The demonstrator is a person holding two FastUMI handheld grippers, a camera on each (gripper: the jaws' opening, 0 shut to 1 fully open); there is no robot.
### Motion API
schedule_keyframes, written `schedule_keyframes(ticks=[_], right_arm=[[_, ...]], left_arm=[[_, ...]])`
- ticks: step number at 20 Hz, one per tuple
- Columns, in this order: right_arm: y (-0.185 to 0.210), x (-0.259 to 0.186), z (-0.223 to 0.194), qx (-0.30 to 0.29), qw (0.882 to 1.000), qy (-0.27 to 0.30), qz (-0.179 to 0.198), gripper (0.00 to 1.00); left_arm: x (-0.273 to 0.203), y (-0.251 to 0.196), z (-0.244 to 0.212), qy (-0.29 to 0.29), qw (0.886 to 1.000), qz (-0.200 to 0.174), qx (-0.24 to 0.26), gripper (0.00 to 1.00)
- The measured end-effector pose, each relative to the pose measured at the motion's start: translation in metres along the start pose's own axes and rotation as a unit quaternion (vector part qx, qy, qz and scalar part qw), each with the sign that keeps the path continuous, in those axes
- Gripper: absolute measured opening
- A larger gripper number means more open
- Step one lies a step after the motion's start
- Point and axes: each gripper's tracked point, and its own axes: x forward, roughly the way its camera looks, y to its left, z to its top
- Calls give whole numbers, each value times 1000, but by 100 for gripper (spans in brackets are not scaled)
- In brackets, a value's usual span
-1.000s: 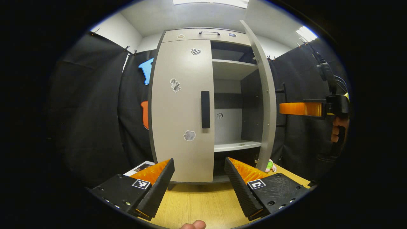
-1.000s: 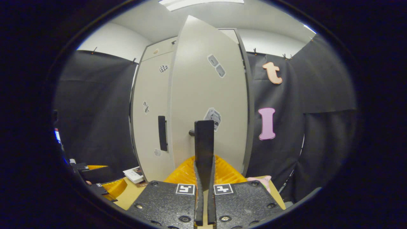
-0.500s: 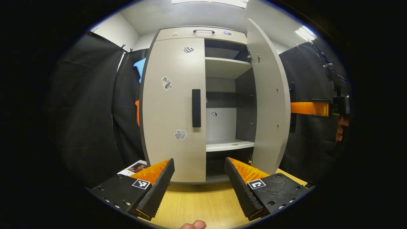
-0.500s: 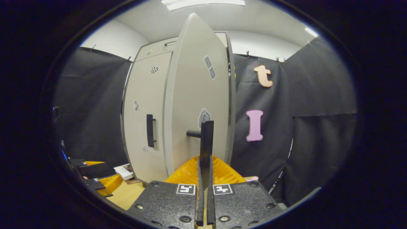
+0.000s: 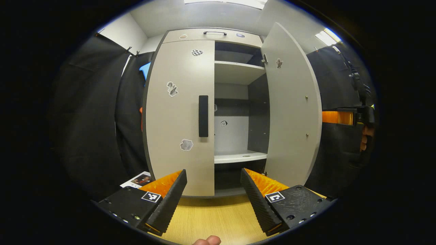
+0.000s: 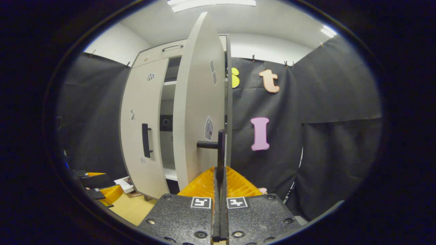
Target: Open the right door of the double-door shoe cabinet with the right hand, and open the left door with the left hand.
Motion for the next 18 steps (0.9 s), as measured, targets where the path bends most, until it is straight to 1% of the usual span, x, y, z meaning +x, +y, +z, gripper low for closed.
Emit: schedule_keyframes(ticks=[2,3,4,6,9,10,11,13,15,16,18], right_arm=[[-27,3,1,6,1000,-2,-29,4],[-30,1,4,18,1000,-9,-17,4],[-23,2,7,37,999,-10,2,4],[-24,8,4,31,999,-10,3,4],[-24,7,6,14,1000,-18,-11,4],[-24,4,5,16,1000,-17,-13,4],[-21,-2,3,21,1000,-17,-17,4],[-23,-25,-2,20,999,-20,-39,4],[-10,-54,-8,23,999,-24,-43,3],[0,-65,-11,23,999,-23,-37,4],[28,-77,-18,21,1000,-13,-12,4]], left_arm=[[0,-1,-1,0,1000,-2,0,95],[0,-1,-1,0,1000,-2,2,95],[1,1,-2,1,1000,0,3,95],[0,4,-3,4,1000,5,6,95],[-2,17,-5,5,1000,20,7,95],[-2,21,-5,5,1000,25,6,95],[-3,25,-5,6,1000,29,6,95],[-2,34,-7,5,999,38,2,95],[0,44,-11,8,999,46,-1,95],[2,50,-11,8,999,51,-3,95],[9,59,-8,3,998,55,-9,95]])
